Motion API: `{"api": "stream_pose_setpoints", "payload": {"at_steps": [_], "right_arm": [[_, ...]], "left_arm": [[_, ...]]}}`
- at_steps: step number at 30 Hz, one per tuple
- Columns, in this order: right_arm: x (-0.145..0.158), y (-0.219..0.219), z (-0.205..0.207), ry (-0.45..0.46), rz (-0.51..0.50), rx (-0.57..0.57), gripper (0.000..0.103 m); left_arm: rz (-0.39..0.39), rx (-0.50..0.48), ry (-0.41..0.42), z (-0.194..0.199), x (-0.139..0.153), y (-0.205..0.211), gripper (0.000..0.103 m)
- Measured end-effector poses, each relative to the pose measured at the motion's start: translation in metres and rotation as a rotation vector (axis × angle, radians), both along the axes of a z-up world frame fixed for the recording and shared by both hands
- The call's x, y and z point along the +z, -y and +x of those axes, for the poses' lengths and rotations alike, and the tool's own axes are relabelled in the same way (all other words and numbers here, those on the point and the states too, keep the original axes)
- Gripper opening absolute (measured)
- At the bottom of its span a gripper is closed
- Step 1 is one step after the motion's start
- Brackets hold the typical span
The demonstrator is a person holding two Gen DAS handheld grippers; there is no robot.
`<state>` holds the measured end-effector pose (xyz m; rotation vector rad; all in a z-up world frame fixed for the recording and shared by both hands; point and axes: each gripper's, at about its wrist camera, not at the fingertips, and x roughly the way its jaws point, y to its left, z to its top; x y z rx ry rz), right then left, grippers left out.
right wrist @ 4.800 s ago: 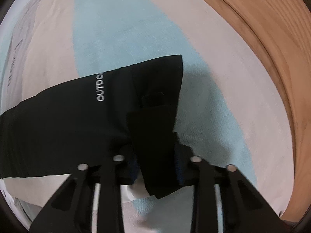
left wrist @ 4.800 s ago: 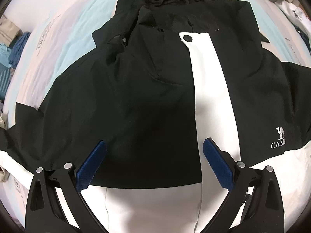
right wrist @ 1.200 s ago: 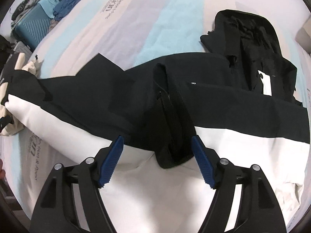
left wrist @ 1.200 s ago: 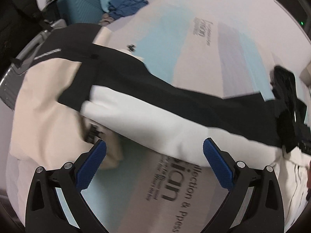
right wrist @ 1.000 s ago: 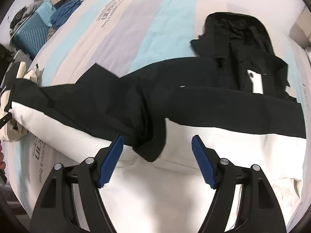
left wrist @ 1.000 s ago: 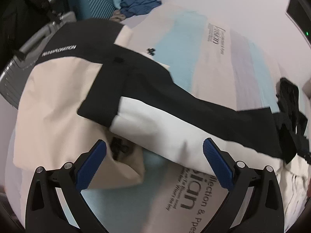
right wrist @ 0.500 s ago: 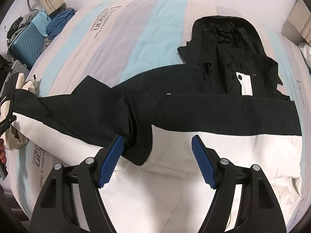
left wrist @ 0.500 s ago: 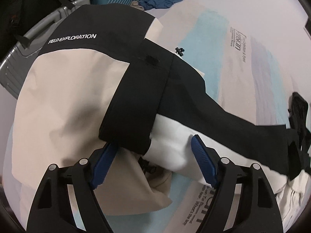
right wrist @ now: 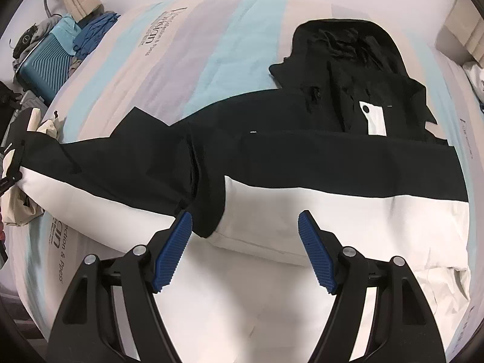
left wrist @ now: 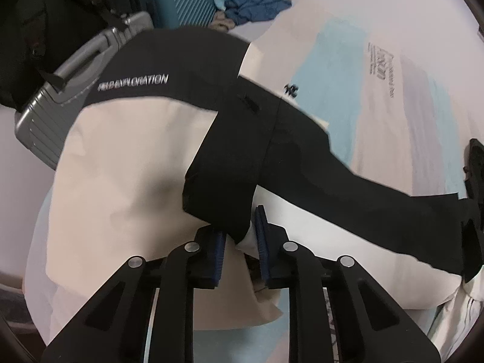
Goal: Fold large clothes
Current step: 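Close the left gripper on the other black sleeve cuff, then lift the sleeve with the left gripper and carry it across the jacket body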
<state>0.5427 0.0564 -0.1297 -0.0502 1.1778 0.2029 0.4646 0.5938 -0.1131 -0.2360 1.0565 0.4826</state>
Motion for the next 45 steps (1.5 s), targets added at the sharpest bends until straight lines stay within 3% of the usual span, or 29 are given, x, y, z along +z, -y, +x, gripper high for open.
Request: {"api": "stream_pose_setpoints", "payload": {"at_steps": [8, 16, 26, 34, 45], "right_arm": [[0.002, 0.013, -0.003, 0.008, 0.004, 0.003, 0.07], [0.007, 0.039, -0.004, 0.025, -0.001, -0.022, 0.07], [0.017, 0.084, -0.006, 0.095, -0.066, -0.07, 0.09], [0.027, 0.116, -0.014, 0.144, -0.117, -0.092, 0.094], [0.037, 0.165, -0.025, 0.137, -0.098, -0.127, 0.094]], "left_arm": [[0.064, -0.072, 0.071, 0.0, 0.031, 0.036, 0.011], [0.046, -0.119, 0.059, 0.012, 0.043, 0.082, 0.009], [0.033, -0.202, 0.058, 0.025, 0.049, 0.157, 0.008], [0.024, -0.276, 0.062, 0.033, 0.056, 0.228, 0.007], [0.012, -0.356, 0.06, 0.041, 0.064, 0.313, 0.008]]}}
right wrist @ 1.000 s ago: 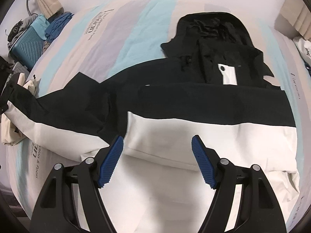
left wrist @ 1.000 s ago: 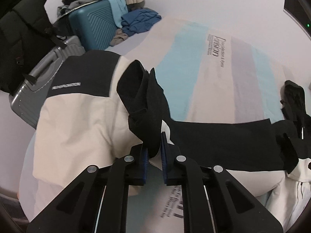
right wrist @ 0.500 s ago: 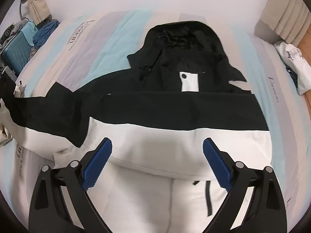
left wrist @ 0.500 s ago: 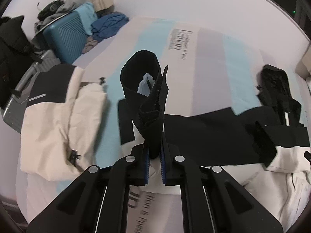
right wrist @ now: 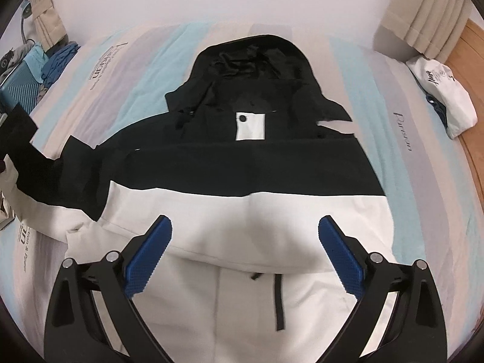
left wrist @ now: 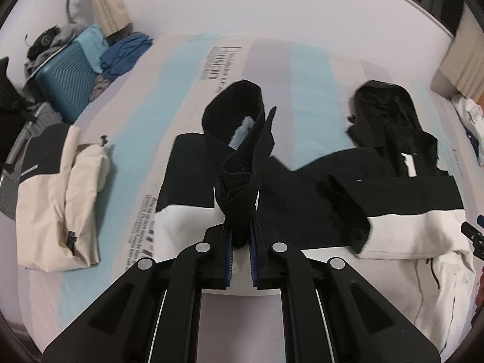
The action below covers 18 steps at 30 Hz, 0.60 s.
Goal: Fold large clothes
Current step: 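Lift the sleeve with the left gripper and carry it across the jacket body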
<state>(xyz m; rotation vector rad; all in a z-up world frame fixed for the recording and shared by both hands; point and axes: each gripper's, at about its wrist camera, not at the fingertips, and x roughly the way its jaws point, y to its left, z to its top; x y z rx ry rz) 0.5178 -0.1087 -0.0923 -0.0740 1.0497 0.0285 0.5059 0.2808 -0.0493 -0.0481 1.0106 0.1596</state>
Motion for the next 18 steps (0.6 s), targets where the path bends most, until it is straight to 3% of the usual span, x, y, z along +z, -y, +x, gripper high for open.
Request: {"api": "stream_pose_setpoints", "payload": {"at_steps": [18], "right_arm": [[0.011, 0.106, -0.024, -0.001, 0.006, -0.085, 0.094]], "left_arm": [[-0.003, -0.144, -0.04, 0.017, -0.021, 0.166, 0.008]]}}
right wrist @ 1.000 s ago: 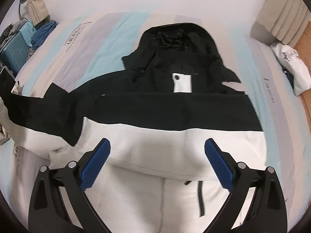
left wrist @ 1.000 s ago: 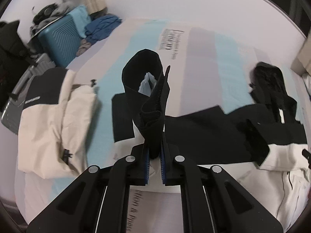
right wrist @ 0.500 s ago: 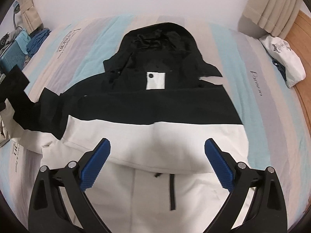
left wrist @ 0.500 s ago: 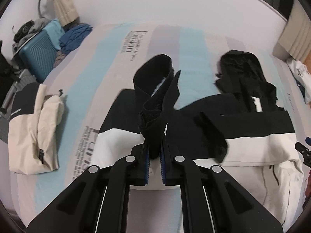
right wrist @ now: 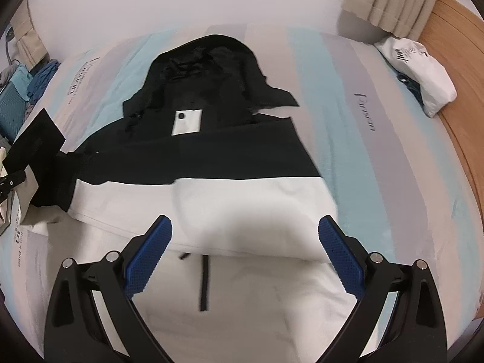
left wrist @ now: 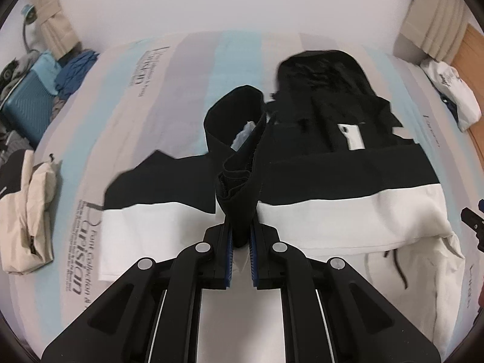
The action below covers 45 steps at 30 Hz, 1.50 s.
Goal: Fold large clothes
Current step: 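Lift the sleeve with the left gripper and carry it across the jacket body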
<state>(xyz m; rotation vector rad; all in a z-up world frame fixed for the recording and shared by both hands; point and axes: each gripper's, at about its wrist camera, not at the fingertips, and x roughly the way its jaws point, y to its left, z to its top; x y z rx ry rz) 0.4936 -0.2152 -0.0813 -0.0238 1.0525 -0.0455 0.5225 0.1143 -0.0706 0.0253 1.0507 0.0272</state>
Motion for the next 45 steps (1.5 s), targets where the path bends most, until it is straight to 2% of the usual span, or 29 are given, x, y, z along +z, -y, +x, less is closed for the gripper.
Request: {"api": "stream_pose_setpoints", "payload": {"at_steps": [11, 23, 30, 37, 45], "right_arm": [[0.004, 0.066, -0.003, 0.008, 0.006, -0.043, 0.094], [-0.01, 0.144, -0.017, -0.016, 0.024, -0.105, 0.094], [-0.022, 0.173, -0.028, -0.036, 0.035, -0.125, 0.094], [-0.031, 0.199, -0.035, -0.049, 0.059, -0.16, 0.094], [-0.033, 0.228, -0.036, -0.05, 0.061, -0.187, 0.094]], "left_arm": [[-0.011, -0.048, 0.009, 0.009, 0.002, 0.091, 0.008], [-0.073, -0.114, -0.009, 0.02, -0.017, 0.188, 0.008], [-0.066, -0.144, -0.029, 0.032, -0.033, 0.235, 0.008], [-0.071, -0.194, -0.026, 0.036, -0.033, 0.276, 0.008], [-0.111, -0.244, -0.021, 0.042, -0.032, 0.333, 0.008]]}}
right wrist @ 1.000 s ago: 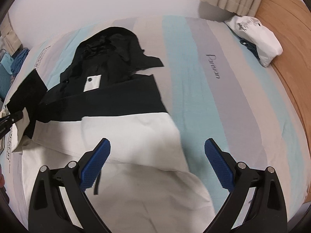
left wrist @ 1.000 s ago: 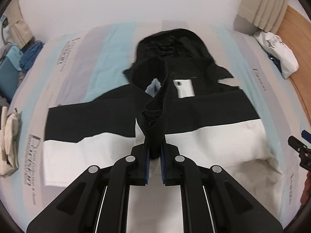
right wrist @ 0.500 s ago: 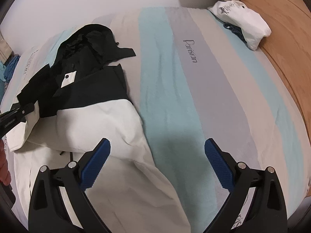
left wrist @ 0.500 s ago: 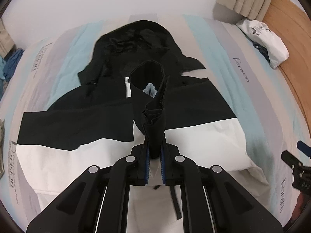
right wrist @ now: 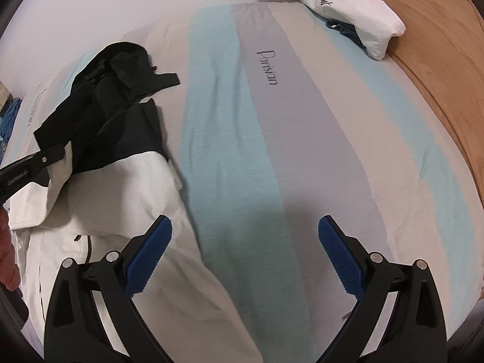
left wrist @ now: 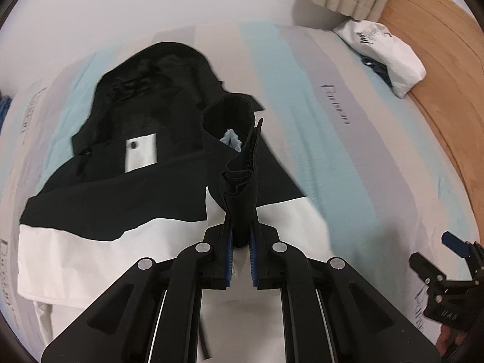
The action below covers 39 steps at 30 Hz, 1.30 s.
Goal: Fold large clothes
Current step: 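Lift the sleeve with the left gripper and carry it across the jacket body, then open the left gripper to release the sleeve on the jacket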
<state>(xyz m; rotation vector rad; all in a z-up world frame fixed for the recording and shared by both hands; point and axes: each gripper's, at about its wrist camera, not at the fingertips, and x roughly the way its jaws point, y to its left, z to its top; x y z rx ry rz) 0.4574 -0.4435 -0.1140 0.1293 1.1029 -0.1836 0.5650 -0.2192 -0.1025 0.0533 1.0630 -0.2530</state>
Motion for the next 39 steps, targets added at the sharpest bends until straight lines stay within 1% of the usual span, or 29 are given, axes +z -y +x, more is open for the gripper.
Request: {"api": "stream_pose_setpoints", "payload": {"at_steps": [3, 5, 9, 10, 14, 20, 23, 25, 27, 28, 29, 31, 33, 36, 39], "right_arm": [[-0.001, 0.01, -0.002, 0.001, 0.006, -0.018, 0.094], [-0.005, 0.018, -0.004, -0.002, 0.012, -0.033, 0.094], [-0.016, 0.028, -0.01, -0.024, 0.022, -0.049, 0.093], [-0.019, 0.03, -0.01, -0.029, 0.023, -0.049, 0.093], [-0.03, 0.035, -0.012, -0.053, 0.032, -0.048, 0.094], [-0.037, 0.04, -0.014, -0.065, 0.032, -0.046, 0.094], [-0.038, 0.042, -0.017, -0.064, 0.038, -0.056, 0.094], [-0.038, 0.044, -0.021, -0.064, 0.047, -0.062, 0.094], [-0.038, 0.045, -0.024, -0.064, 0.051, -0.067, 0.094], [-0.038, 0.045, -0.025, -0.065, 0.055, -0.066, 0.094], [-0.038, 0.045, -0.027, -0.065, 0.057, -0.065, 0.094], [-0.037, 0.043, -0.028, -0.064, 0.06, -0.06, 0.094], [-0.035, 0.04, -0.029, -0.063, 0.06, -0.048, 0.094], [-0.031, 0.034, -0.03, -0.057, 0.062, -0.025, 0.094], [-0.023, 0.023, -0.03, -0.043, 0.06, 0.011, 0.094]], "left_arm": [[-0.018, -0.021, -0.008, 0.002, -0.003, 0.023, 0.008], [-0.02, -0.052, -0.018, 0.002, -0.009, 0.041, 0.008], [0.008, -0.096, -0.024, -0.002, -0.024, 0.064, 0.008], [0.023, -0.102, -0.032, -0.002, -0.032, 0.069, 0.008], [0.049, -0.104, -0.061, -0.001, -0.05, 0.073, 0.008], [0.07, -0.116, -0.07, -0.003, -0.06, 0.078, 0.008], [0.082, -0.118, -0.082, -0.005, -0.063, 0.081, 0.013], [0.083, -0.119, -0.096, -0.008, -0.063, 0.079, 0.025], [0.075, -0.109, -0.098, -0.012, -0.06, 0.073, 0.074], [0.068, -0.092, -0.084, -0.015, -0.056, 0.067, 0.079], [0.064, -0.086, -0.071, -0.018, -0.052, 0.062, 0.082], [0.096, -0.088, -0.061, -0.024, -0.048, 0.054, 0.088], [0.103, -0.072, -0.061, -0.031, -0.046, 0.041, 0.092], [0.122, -0.035, -0.08, -0.035, -0.045, 0.021, 0.093], [0.119, 0.001, -0.093, -0.038, -0.041, 0.001, 0.094]]}}
